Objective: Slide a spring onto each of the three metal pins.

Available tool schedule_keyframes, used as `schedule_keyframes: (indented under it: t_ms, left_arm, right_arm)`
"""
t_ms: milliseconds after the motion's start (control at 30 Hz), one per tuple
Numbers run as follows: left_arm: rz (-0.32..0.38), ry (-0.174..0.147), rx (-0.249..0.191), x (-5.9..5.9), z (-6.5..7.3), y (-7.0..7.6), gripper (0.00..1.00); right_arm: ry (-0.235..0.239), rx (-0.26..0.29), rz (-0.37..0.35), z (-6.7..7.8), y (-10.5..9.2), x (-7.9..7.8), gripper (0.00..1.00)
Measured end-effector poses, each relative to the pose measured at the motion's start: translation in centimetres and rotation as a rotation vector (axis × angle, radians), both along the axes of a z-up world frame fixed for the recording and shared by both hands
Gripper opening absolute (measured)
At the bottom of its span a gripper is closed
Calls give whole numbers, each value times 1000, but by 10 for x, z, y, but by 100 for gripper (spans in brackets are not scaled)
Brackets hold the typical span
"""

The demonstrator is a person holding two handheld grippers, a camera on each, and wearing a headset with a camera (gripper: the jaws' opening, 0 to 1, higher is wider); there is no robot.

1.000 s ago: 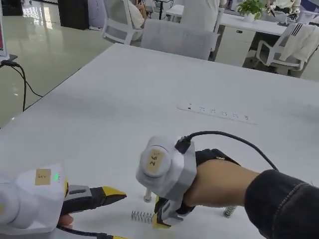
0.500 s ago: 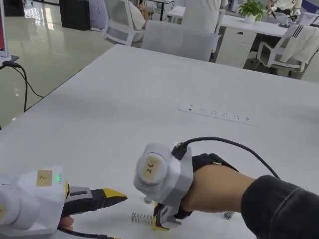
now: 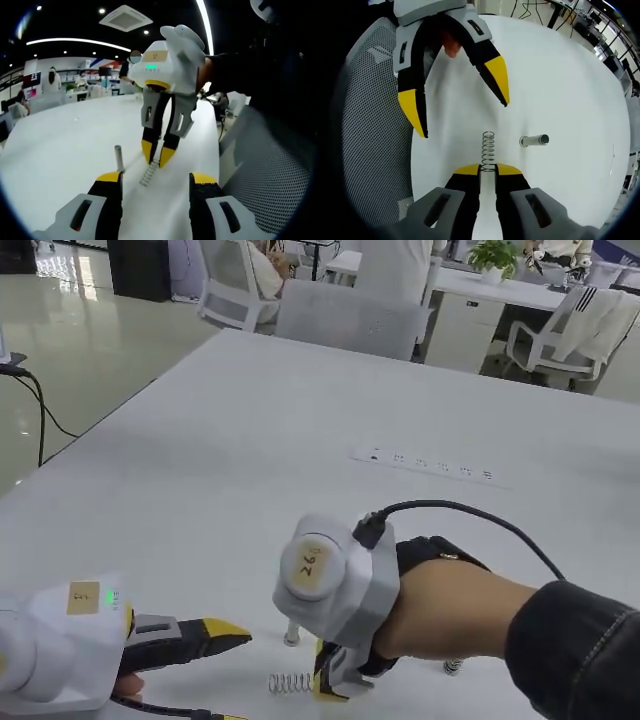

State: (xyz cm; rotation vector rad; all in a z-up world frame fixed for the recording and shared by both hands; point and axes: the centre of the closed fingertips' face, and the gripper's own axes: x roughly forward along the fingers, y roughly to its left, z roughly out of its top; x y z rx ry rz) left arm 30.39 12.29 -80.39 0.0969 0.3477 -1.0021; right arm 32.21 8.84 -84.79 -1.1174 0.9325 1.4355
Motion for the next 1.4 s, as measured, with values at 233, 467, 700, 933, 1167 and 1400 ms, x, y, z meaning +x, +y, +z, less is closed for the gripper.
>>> schedule_keyframes:
  t_ms: [233,467,700,933,1167,1400]
  left_arm:
    - [-15,-6,0,-1,2,-3,45]
    - [-37,-12,0,-3,3,-7,40]
    - [-58,-21,1,-5,5,-11,35]
    - [-78,-32,-1,-6,8,-14,28]
    - [-94,-53,-5,-7,12,-15,22]
    - [-110,-65,-4,-9,14,-17,16]
  right_arm:
    - [11,37,1,16,-4,-11,8]
    - [6,71,12,32,-4,-20,8]
    - [-2,86,24,42,-1,-25,8]
    - [-5,102,43,49,5,-31,8]
    - [-11,103,57,53,6,-33,8]
    - [-5,110,62,55,7,-36,8]
